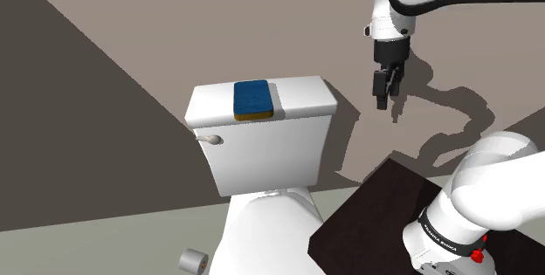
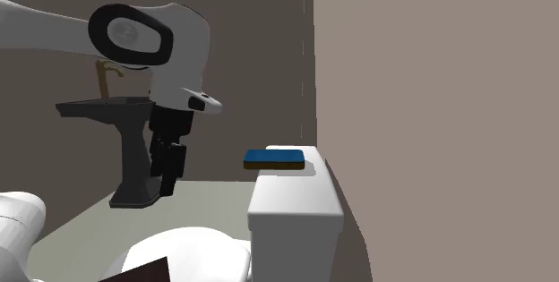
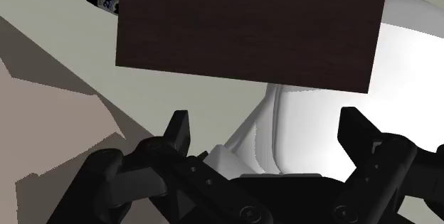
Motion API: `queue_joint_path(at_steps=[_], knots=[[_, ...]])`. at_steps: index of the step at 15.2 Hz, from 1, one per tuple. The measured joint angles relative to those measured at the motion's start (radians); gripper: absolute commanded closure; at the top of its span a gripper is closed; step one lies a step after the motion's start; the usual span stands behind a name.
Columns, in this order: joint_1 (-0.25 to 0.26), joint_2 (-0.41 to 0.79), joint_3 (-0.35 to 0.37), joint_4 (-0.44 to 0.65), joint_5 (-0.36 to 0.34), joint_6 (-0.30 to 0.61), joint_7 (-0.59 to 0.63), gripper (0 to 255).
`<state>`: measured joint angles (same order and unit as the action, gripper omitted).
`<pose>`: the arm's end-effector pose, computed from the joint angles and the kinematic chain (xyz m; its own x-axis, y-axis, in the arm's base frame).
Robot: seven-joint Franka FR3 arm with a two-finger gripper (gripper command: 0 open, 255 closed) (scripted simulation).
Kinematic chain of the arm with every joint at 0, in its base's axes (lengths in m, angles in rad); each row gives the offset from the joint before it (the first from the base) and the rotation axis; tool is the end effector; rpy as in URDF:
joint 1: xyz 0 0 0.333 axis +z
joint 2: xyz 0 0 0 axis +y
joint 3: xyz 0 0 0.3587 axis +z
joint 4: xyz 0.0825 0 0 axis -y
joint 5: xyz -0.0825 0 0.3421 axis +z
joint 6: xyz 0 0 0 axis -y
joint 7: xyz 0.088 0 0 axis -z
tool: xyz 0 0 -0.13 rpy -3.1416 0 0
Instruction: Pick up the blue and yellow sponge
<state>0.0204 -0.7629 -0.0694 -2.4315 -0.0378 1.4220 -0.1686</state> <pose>0.2136 -0.0221 0.5498 0.9598 0.1453 -0.2399 0.1369 -0.9892 -0.0513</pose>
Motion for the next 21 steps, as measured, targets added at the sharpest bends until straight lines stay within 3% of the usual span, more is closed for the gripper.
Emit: queue_joint_path(at_steps=[3,8,12,17,21], knots=[[-0.001,-0.006,-0.012,-0.037,0.051,0.058,0.024,0],[0.0,-0.028,-0.067,-0.168,0.249,0.289,0.077,0],[0.031,-0.034,-0.101,-0.286,0.444,0.513,0.085,0],[0.151,0.049,-0.157,-0.347,0.761,0.822,0.01,0],[0.329,0.136,-0.236,-0.354,1.127,1.054,-0.174,0]])
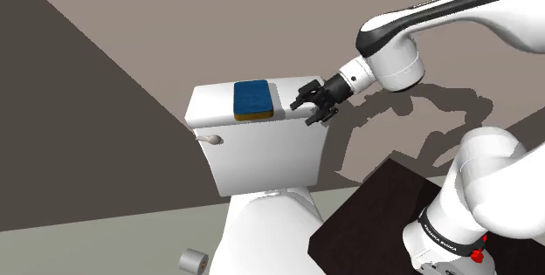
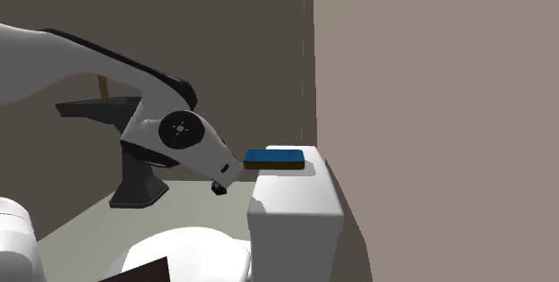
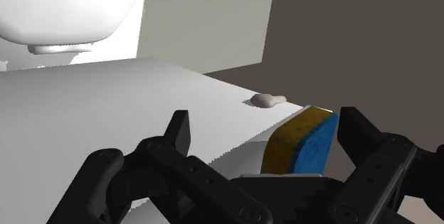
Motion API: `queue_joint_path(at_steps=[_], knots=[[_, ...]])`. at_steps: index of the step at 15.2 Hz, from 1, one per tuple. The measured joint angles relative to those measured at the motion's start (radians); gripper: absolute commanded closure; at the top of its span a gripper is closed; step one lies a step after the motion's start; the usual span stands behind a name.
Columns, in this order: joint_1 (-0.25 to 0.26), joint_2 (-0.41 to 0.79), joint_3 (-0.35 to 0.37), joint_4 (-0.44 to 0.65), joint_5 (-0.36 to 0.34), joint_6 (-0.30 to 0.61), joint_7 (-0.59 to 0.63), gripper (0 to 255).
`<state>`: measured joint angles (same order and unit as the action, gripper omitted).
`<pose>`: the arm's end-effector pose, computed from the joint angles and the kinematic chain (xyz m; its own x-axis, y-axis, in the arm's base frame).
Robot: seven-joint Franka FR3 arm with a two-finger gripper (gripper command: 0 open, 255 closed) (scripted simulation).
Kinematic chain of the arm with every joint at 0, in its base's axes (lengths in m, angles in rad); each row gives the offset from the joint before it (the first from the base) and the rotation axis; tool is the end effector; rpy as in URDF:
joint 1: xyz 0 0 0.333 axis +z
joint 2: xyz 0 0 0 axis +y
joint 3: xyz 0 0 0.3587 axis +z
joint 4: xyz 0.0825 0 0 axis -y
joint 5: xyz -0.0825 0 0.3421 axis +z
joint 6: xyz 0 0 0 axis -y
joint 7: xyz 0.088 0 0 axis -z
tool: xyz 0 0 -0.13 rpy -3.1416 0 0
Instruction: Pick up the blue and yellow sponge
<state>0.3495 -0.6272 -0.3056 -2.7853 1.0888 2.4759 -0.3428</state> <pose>0.3166 0.0200 0.4527 0.8921 -0.4403 0.1012 -0.1831 -0.5572 -0.8100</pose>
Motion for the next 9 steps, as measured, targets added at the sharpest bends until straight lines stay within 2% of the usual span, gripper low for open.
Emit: queue_joint_path(at_steps=[2,4,5,7,8,9], knots=[[0.096,0.055,-0.057,0.037,0.226,0.069,-0.14,0],[0.167,0.108,-0.11,0.078,0.46,0.089,-0.298,0],[0.196,0.144,-0.133,0.099,0.595,0.082,-0.395,0],[0.219,0.199,-0.161,0.136,0.81,0.04,-0.533,0],[0.223,0.224,-0.167,0.147,0.879,0.019,-0.578,0],[0.222,0.245,-0.177,0.15,0.913,-0.003,-0.609,0]])
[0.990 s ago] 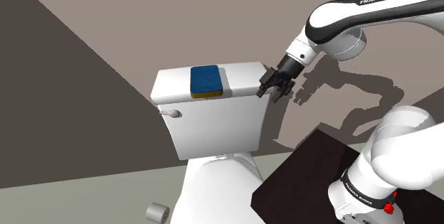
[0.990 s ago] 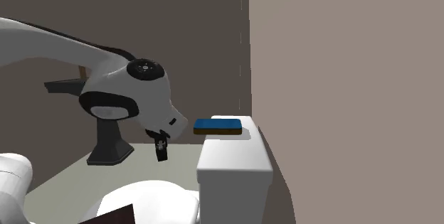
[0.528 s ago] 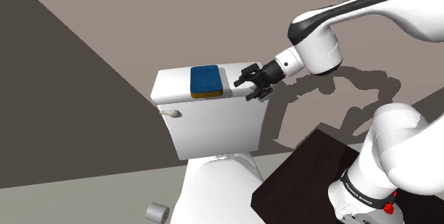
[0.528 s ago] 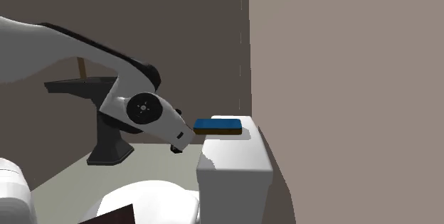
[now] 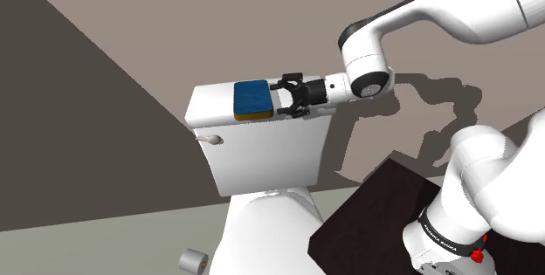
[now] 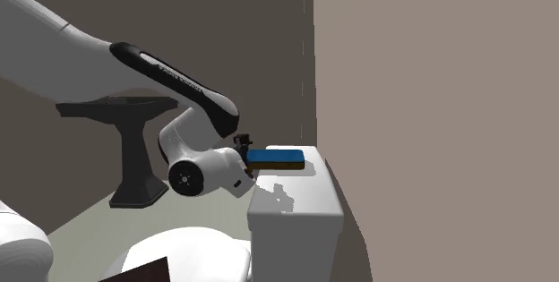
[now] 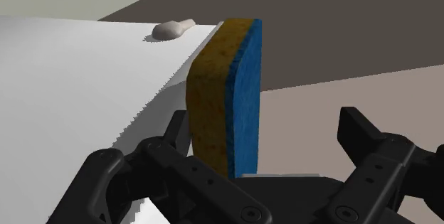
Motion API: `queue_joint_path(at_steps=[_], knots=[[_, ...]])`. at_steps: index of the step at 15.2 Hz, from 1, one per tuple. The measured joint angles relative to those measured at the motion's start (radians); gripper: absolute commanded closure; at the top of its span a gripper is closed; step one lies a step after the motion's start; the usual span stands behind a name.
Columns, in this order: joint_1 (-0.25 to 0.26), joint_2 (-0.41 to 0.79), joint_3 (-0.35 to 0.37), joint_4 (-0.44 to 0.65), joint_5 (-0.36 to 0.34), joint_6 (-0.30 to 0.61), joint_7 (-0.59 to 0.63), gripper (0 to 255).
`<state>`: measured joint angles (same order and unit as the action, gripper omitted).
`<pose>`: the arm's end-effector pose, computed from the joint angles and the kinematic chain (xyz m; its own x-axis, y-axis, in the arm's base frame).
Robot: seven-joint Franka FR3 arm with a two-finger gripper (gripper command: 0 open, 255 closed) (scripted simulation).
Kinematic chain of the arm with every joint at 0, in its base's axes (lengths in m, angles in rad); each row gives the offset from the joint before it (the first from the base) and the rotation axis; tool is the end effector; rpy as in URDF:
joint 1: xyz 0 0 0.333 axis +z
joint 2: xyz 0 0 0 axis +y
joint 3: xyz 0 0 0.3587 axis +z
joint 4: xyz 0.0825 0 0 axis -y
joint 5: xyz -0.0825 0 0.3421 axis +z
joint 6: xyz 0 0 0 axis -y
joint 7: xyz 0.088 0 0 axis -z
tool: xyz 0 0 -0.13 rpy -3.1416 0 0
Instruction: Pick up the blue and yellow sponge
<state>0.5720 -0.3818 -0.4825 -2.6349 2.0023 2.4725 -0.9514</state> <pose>0.3875 0.0393 0.4347 0.7209 -0.6918 0.0409 -0.1249 -0.1877 -0.9743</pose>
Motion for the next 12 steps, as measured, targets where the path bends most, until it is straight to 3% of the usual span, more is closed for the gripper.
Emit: queue_joint_path(at_steps=[6,7,12], knots=[[0.001,0.08,-0.026,-0.006,0.082,-0.08,-0.091,0],[0.001,0.083,-0.027,-0.007,0.086,-0.085,-0.097,255],[0.0,0.083,-0.027,-0.008,0.093,-0.089,-0.105,255]])
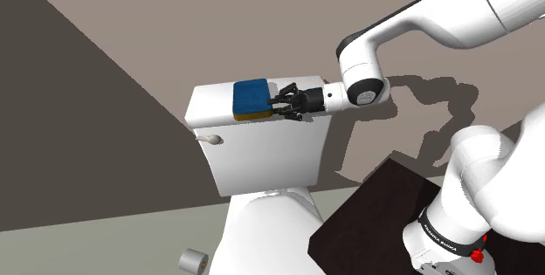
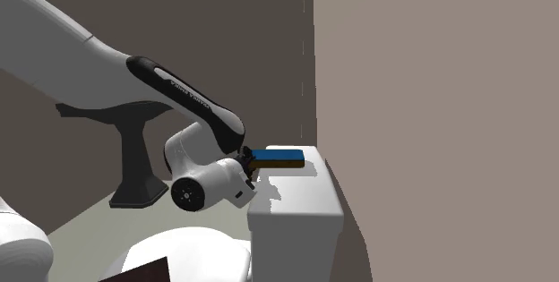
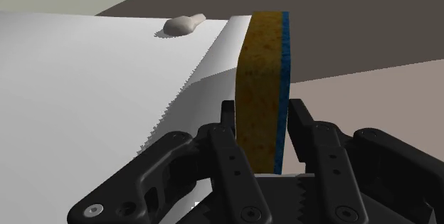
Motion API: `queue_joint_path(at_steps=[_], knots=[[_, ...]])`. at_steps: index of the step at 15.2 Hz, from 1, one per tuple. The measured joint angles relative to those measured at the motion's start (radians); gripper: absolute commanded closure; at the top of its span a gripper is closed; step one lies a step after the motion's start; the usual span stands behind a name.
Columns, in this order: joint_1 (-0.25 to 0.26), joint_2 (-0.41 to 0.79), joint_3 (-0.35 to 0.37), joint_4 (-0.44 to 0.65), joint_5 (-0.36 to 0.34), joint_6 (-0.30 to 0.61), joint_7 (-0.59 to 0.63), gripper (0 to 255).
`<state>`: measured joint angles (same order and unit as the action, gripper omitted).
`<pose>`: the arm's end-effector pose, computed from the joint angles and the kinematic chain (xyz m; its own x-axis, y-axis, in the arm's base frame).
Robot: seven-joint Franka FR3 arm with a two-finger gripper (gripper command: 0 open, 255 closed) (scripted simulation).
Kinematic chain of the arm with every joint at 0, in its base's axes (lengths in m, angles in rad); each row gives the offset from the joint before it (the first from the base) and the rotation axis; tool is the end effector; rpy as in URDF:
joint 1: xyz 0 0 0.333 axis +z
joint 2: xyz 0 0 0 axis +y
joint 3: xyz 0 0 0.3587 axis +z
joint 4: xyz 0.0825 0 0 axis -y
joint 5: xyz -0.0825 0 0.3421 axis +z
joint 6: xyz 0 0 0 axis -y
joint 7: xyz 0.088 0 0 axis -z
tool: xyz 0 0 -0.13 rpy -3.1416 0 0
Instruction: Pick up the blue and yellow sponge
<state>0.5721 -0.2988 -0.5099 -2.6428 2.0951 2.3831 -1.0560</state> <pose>0.3962 0.0436 0.4092 0.7090 -0.7039 0.0427 -0.1109 -0.1710 -0.9790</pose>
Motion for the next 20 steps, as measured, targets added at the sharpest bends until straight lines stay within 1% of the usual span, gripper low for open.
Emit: queue_joint_path(at_steps=[5,7,14,20], knots=[[0.0,-0.001,0.0,-0.001,-0.001,0.0,-0.001,255],[0.0,-0.01,0.004,0.002,-0.013,0.014,0.016,255],[0.002,-0.09,0.032,0.02,-0.076,0.1,0.108,255],[0.005,-0.155,0.059,0.043,-0.144,0.17,0.205,255]])
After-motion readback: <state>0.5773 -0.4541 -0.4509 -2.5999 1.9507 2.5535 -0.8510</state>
